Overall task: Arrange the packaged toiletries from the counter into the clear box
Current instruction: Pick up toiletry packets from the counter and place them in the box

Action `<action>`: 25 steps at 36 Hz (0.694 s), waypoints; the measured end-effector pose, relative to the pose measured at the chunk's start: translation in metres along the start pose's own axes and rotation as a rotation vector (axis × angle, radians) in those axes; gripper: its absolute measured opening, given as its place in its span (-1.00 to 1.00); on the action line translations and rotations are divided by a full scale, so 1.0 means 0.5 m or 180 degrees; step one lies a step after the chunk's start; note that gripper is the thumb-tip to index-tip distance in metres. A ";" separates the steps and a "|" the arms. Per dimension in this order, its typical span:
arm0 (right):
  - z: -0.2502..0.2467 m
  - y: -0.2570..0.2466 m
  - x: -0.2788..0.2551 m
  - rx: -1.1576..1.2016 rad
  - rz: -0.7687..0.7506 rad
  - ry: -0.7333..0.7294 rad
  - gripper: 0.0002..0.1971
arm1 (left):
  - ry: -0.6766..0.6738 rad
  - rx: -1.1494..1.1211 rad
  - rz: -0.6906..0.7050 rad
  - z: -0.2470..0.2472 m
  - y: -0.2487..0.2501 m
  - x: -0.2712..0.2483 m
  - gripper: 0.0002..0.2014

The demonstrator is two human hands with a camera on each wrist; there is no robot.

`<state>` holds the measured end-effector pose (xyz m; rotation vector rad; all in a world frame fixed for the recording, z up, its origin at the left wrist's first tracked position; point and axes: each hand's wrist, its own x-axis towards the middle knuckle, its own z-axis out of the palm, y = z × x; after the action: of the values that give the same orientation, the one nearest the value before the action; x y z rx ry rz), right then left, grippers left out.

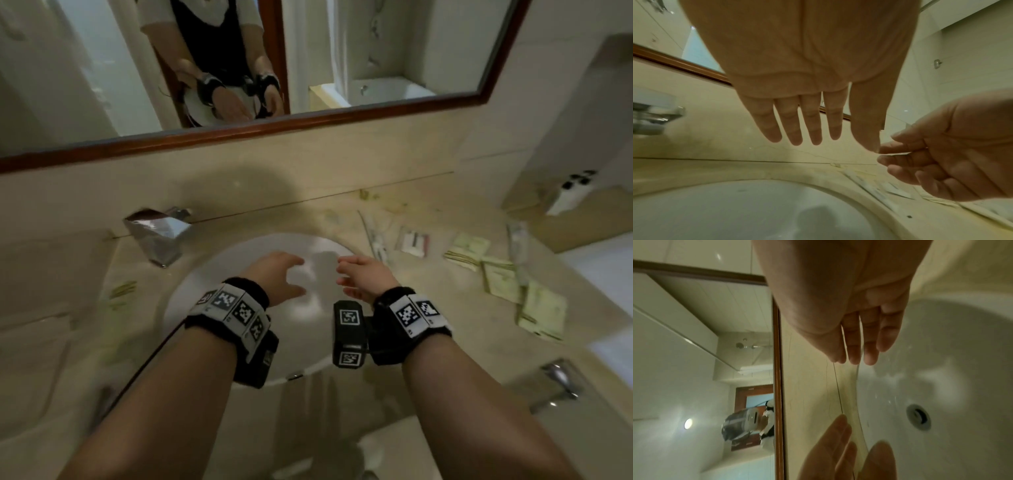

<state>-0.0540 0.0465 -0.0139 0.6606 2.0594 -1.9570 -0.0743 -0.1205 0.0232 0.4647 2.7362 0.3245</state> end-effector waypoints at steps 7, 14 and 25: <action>-0.177 0.048 0.013 0.0037 0.0024 0.0536 -0.83 | -0.0179 -0.0029 0.0240 0.058 0.142 0.065 -0.40; -0.353 0.117 0.003 -0.0969 0.0434 0.1868 -0.61 | -0.0357 -0.0017 0.0438 0.109 0.253 0.105 -0.42; -0.514 0.184 -0.008 -0.1523 0.1226 0.2347 -0.13 | -0.0462 0.0044 0.0781 0.161 0.358 0.137 -0.45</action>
<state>0.0290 0.3003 -0.0712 1.6697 2.3918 -1.0178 -0.0559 0.0819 -0.0209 0.7984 2.5450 0.3197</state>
